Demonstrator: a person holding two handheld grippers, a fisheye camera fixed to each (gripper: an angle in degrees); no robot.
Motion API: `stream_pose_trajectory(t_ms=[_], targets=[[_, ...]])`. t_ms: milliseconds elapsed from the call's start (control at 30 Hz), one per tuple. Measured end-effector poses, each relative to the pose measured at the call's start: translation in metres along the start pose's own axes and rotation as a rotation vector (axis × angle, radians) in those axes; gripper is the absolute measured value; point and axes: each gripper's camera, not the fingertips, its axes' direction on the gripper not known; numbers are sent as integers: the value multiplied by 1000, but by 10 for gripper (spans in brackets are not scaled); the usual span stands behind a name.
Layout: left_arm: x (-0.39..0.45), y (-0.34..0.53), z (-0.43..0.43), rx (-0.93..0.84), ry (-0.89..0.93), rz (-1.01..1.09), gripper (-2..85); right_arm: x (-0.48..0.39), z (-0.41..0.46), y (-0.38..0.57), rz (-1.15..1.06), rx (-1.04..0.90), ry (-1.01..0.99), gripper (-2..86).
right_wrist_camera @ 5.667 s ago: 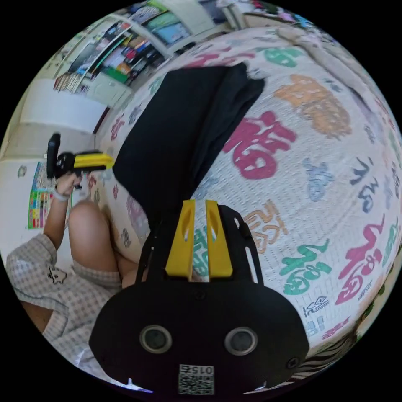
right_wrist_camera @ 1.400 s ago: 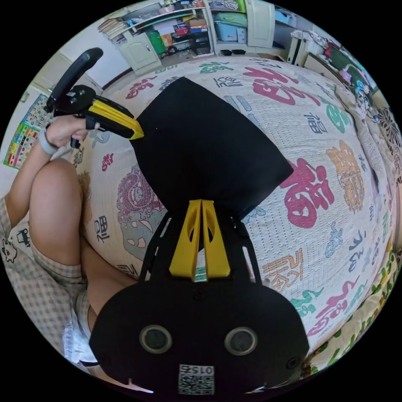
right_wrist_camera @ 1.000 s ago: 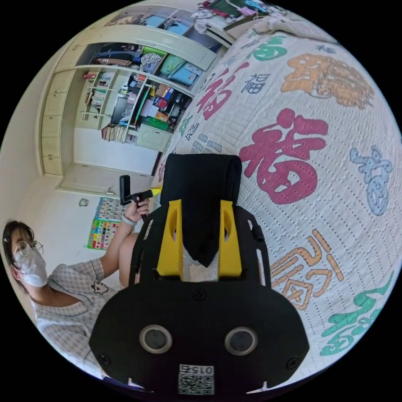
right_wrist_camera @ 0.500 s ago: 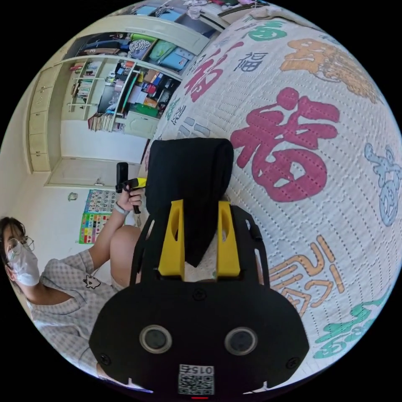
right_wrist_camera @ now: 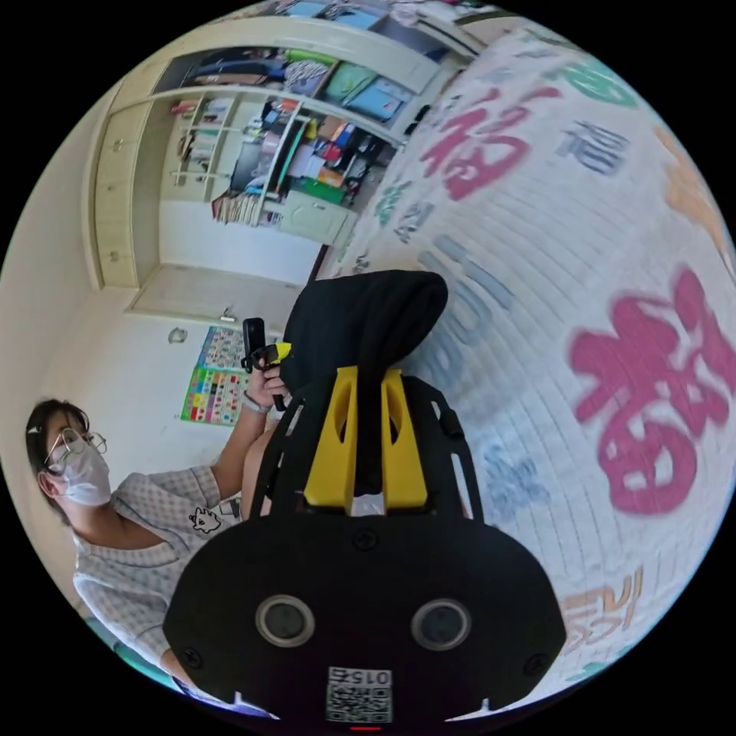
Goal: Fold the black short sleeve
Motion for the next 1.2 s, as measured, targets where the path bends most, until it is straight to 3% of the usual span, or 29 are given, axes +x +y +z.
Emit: stream_pose_trajectory(t_ms=[267, 433, 500, 533, 600, 800, 933, 1100, 1200], targets=[[-20, 170, -196, 572, -114, -188, 59, -184, 215, -124, -370, -473, -99, 53], [-57, 241, -220, 716, -175, -363, 60, -233, 341, -133, -386, -654, 21, 55], [-77, 255, -211, 705, -192, -426, 60, -224, 368, -122, -293, -665, 109, 58], [-85, 263, -203, 732, -110, -404, 60, -220, 370, -113, -250, -620, 64, 60], [-82, 272, -195, 737, -89, -400, 58, -214, 355, -100, -197, -530, -22, 63], [0, 291, -159, 661, -418, -335, 60, -242, 203, -7, -274, -280, -8, 51], [98, 275, -90, 521, -669, -137, 83, -302, 64, 130, -383, -96, 248, 59], [217, 239, 30, 457, -576, 226, 66, -368, -67, 318, -275, 184, 568, 70], [287, 213, 133, 314, -280, 444, 69, -400, -115, 437, -122, 322, 744, 79]])
